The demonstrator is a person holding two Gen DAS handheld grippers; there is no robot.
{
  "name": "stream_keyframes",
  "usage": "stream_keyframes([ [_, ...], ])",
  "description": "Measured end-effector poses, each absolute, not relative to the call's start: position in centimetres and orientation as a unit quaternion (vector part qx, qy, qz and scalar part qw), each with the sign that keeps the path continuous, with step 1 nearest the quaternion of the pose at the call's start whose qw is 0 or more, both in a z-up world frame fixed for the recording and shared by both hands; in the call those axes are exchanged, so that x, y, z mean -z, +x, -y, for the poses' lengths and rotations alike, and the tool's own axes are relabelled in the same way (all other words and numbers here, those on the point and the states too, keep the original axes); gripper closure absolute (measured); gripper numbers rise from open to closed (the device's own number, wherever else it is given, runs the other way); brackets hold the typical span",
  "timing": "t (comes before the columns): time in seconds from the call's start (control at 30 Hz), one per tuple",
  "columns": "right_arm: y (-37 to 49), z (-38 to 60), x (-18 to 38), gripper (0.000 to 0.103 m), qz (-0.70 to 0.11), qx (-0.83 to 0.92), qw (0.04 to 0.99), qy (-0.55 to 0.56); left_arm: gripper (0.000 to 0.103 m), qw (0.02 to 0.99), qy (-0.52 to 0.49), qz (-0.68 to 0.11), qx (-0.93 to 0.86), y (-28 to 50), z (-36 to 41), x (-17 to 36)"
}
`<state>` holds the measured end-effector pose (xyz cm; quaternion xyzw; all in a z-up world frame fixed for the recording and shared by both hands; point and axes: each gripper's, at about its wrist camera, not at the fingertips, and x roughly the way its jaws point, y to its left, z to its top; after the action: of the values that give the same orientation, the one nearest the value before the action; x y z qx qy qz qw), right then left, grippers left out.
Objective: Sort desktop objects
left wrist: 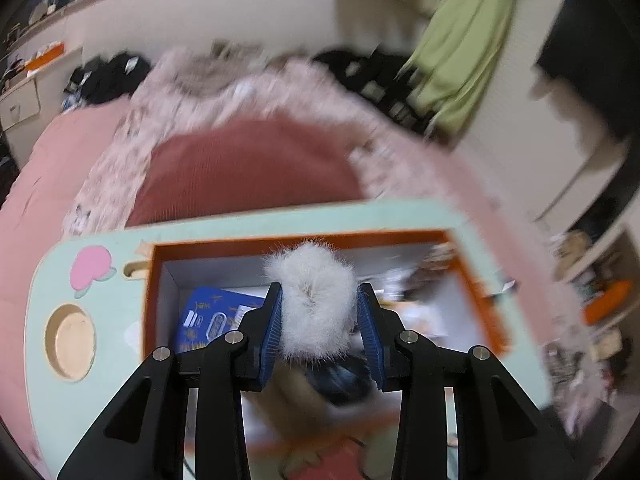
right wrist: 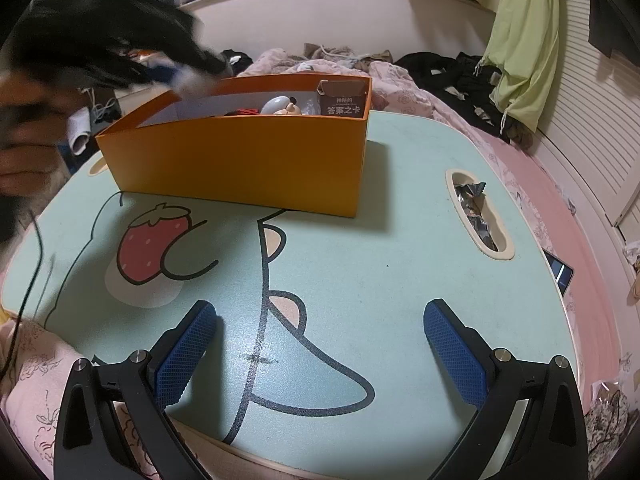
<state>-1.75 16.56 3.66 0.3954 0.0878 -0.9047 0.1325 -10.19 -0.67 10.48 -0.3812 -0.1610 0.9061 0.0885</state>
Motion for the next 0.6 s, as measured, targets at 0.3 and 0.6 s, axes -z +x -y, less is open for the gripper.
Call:
stream_keyframes([
  [0.3, -1.7, -16.6, -3.7, 0.0, -0.087, 0.905, 0.132, 0.395, 0.065, 0.11, -0.352, 0.147, -0.918, -0.8, -2.3, -8.7],
  [0.6, -1.8, -16.5, -3.7, 0.0, -0.086, 0.905, 0.132, 0.395, 0.027, 0.057, -0.347, 0.125, -0.928, 0.8, -3.3, -6.6],
])
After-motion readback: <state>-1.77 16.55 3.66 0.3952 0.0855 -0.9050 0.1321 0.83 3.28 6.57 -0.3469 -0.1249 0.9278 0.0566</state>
